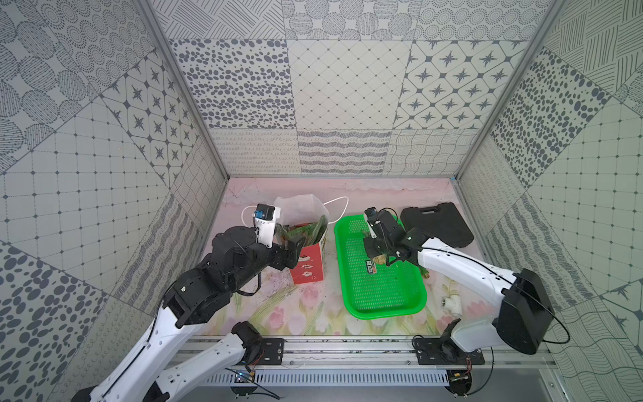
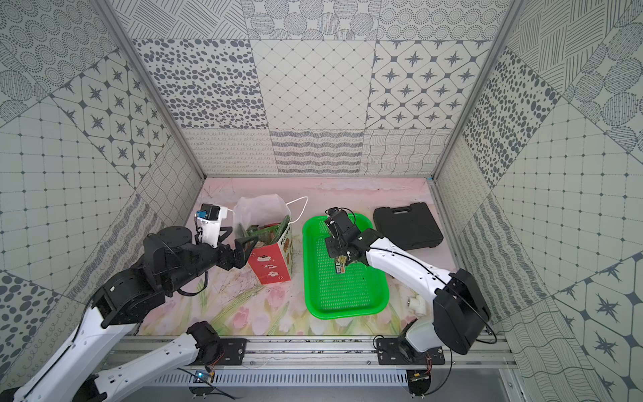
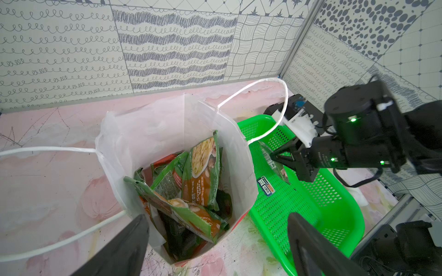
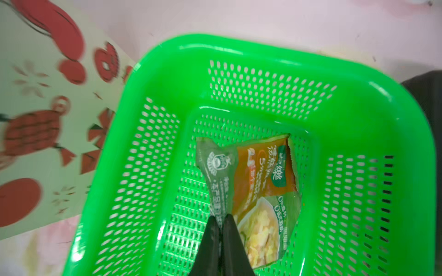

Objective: Place the condiment packets inside the bag
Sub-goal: Pick up the condiment packet from the storage box.

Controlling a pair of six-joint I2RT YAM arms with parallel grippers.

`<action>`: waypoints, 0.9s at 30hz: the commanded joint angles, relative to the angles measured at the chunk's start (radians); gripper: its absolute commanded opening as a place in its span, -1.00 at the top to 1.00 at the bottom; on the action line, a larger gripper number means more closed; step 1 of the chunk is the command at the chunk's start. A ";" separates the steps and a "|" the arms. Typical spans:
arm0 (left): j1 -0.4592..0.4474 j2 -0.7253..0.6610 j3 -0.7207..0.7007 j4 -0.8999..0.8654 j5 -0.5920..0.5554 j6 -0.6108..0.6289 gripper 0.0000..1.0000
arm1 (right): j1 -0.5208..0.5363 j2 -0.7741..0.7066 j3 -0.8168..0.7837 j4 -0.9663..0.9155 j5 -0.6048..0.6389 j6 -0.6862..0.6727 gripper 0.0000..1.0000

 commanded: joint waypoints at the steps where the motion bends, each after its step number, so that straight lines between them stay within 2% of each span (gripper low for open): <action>1: 0.005 -0.009 -0.001 0.057 0.013 0.018 -0.86 | -0.002 -0.097 -0.024 0.089 -0.057 0.020 1.00; 5: 0.005 -0.015 -0.004 0.060 0.014 0.017 -0.86 | -0.002 -0.205 -0.024 0.133 -0.110 0.052 1.00; 14: 0.004 -0.021 -0.007 0.064 0.013 0.015 -0.86 | -0.002 -0.338 0.045 0.237 -0.296 0.125 1.00; 22: 0.004 -0.023 -0.012 0.068 0.017 0.015 -0.86 | 0.006 -0.401 0.114 0.365 -0.315 0.122 1.00; 27: 0.004 -0.022 -0.013 0.068 0.013 0.013 -0.85 | 0.028 -0.394 0.159 0.498 -0.386 0.114 1.00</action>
